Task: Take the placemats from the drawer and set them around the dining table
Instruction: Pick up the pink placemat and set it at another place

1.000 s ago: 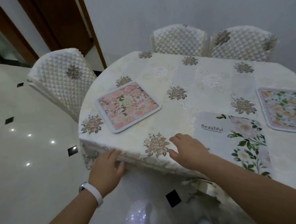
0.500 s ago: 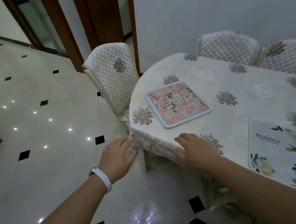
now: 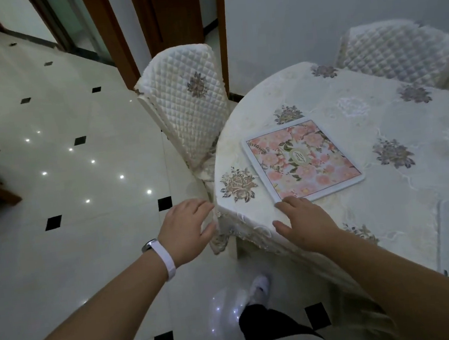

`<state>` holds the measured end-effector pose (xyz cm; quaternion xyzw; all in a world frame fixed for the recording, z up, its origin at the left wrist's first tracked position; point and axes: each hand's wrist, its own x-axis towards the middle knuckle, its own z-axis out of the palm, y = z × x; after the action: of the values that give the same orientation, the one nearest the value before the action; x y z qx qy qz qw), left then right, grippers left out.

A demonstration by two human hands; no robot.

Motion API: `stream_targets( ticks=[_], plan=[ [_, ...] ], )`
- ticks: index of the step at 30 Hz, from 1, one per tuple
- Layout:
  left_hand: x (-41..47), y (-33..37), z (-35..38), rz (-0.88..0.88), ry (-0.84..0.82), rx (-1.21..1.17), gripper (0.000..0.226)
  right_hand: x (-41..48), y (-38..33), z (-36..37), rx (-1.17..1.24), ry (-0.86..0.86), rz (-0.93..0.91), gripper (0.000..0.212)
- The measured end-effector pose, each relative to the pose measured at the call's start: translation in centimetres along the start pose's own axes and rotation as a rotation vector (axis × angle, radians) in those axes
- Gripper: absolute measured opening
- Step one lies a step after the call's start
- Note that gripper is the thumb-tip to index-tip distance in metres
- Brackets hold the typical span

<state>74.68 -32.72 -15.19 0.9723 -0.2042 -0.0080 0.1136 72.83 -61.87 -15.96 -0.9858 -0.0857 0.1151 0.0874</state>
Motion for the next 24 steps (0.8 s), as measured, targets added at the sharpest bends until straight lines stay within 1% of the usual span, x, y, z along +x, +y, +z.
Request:
stream_targets(
  ticks=[4, 9, 12, 15, 20, 24],
  plan=[
    [5.6, -2.1, -0.2, 0.002, -0.053, 0.051, 0.048, 5.6, 1.2, 0.2, 0.037, -0.025, 0.021, 0.055],
    [13.0, -2.6, -0.6, -0.016, -0.129, 0.017, 0.052, 11.3, 2.9, -1.0, 0.073, -0.048, 0.032, 0.056],
    [16.1, -2.9, -0.5, -0.015, -0.136, -0.001, 0.051, 14.0, 4.0, -2.2, 0.075, -0.039, 0.028, 0.055],
    [18.4, -3.3, -0.4, 0.015, -0.136, -0.013, 0.055, 15.5, 5.0, -3.2, 0.094, -0.02, 0.069, 0.053],
    [23.0, -3.4, 0.4, 0.104, -0.157, -0.016, 0.055, 16.0, 7.3, -3.8, 0.154, -0.011, 0.185, 0.053],
    [27.3, -3.0, 2.0, 0.269, -0.223, 0.027, 0.06, 15.1, 9.0, -3.5, 0.183, -0.006, 0.329, 0.048]
  ],
)
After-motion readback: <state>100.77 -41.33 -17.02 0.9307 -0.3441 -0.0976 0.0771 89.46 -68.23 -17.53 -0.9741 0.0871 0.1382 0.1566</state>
